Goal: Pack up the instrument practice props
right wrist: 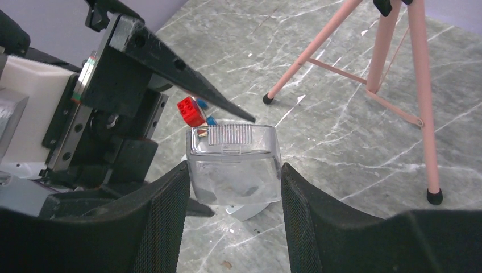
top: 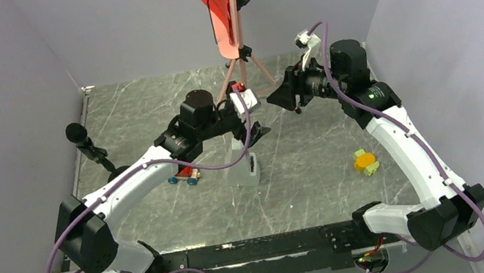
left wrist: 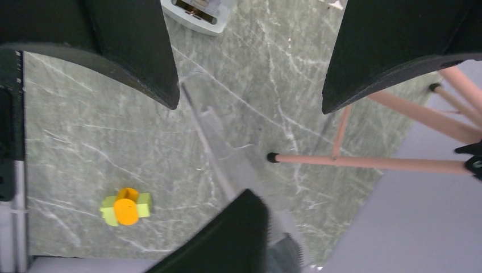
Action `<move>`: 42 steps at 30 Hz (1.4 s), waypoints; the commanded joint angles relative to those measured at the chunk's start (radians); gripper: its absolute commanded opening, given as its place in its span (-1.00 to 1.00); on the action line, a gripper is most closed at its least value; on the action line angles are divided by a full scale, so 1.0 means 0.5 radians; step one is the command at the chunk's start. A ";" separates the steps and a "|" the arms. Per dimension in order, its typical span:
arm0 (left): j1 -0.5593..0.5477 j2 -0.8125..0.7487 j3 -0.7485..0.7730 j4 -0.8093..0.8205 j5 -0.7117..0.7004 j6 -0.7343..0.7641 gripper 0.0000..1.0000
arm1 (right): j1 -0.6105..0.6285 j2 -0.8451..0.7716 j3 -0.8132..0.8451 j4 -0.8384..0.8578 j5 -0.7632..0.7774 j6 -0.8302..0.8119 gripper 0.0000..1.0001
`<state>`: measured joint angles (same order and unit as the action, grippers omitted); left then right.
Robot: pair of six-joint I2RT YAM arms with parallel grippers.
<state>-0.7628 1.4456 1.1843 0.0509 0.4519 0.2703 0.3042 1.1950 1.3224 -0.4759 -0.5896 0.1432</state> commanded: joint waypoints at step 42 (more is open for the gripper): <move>0.402 -0.018 0.242 -1.393 0.673 1.085 0.88 | 0.116 -0.011 -0.344 -0.124 -0.703 -1.763 -1.00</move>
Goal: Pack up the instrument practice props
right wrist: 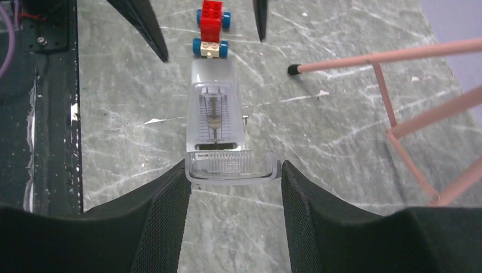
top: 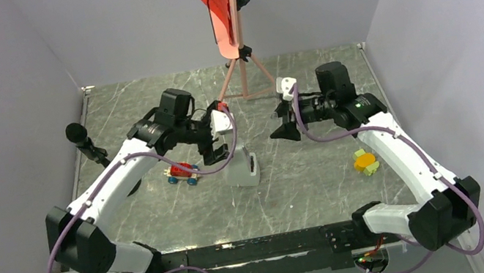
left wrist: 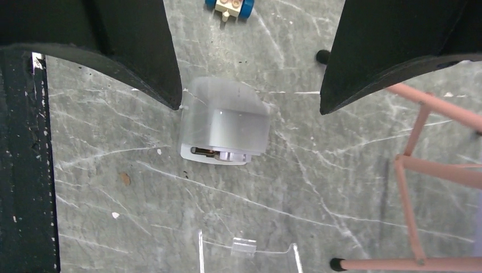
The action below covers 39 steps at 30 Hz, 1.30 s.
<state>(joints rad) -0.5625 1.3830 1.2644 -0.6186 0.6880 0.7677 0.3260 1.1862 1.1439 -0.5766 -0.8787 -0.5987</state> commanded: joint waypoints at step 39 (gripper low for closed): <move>0.001 0.288 -0.003 0.061 0.201 -0.231 -0.99 | 0.412 0.299 -0.348 0.552 0.158 -0.182 -1.00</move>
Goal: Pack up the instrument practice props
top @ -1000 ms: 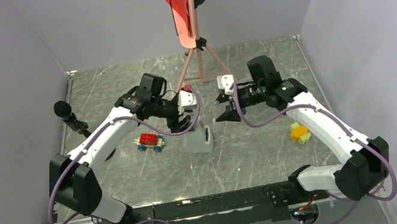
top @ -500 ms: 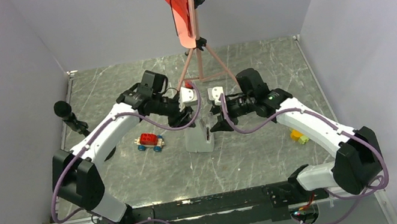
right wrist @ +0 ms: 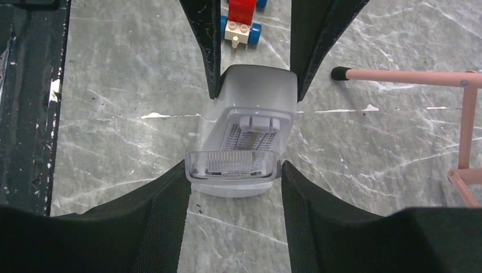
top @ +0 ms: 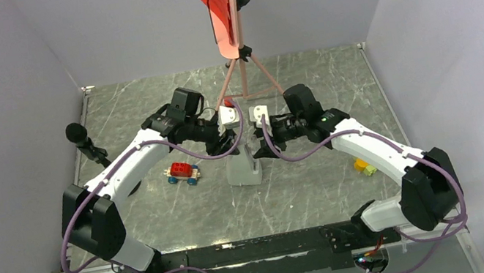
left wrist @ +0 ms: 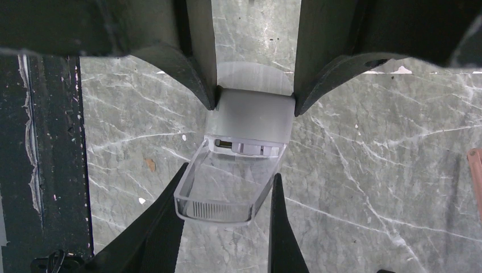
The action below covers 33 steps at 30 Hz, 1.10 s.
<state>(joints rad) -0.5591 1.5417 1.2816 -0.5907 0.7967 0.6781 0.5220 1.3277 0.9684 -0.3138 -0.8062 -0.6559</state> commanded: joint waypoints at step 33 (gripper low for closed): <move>-0.006 -0.042 -0.061 0.037 -0.038 -0.071 -0.99 | 0.100 0.117 -0.056 0.118 0.153 0.280 -1.00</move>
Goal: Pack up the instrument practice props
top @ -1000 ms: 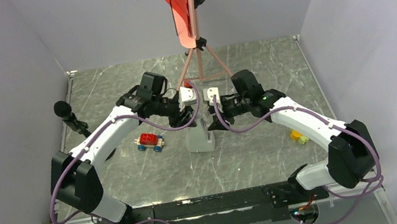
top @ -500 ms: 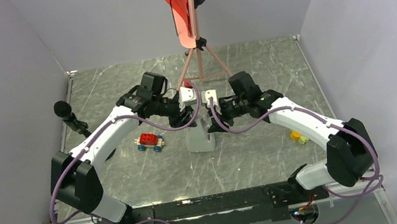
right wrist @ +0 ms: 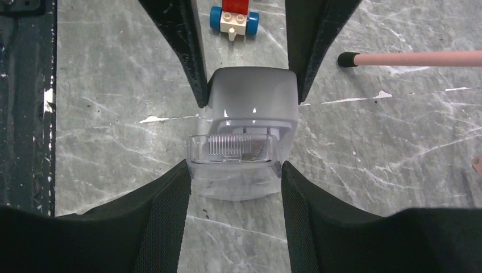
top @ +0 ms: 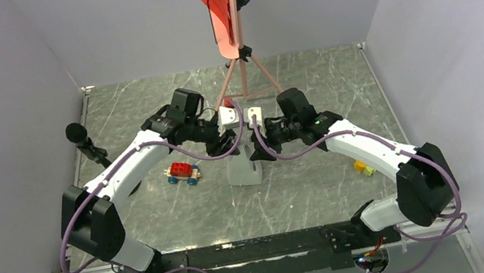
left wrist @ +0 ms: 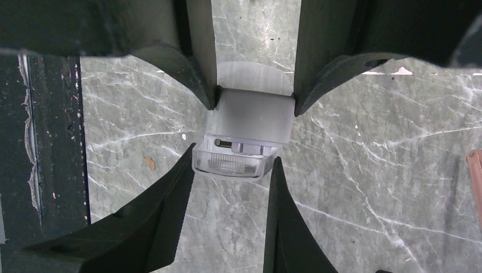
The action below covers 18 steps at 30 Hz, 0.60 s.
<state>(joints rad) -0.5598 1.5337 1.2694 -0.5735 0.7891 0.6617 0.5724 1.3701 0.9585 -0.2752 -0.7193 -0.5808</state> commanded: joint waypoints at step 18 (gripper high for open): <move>-0.006 -0.015 -0.084 0.038 -0.012 -0.034 -0.99 | 0.033 0.043 -0.169 0.120 0.111 0.044 -1.00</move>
<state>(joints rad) -0.5606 1.5280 1.2579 -0.5644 0.7910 0.6605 0.5747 1.3682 0.9192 -0.1978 -0.7109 -0.5457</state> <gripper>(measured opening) 0.478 0.567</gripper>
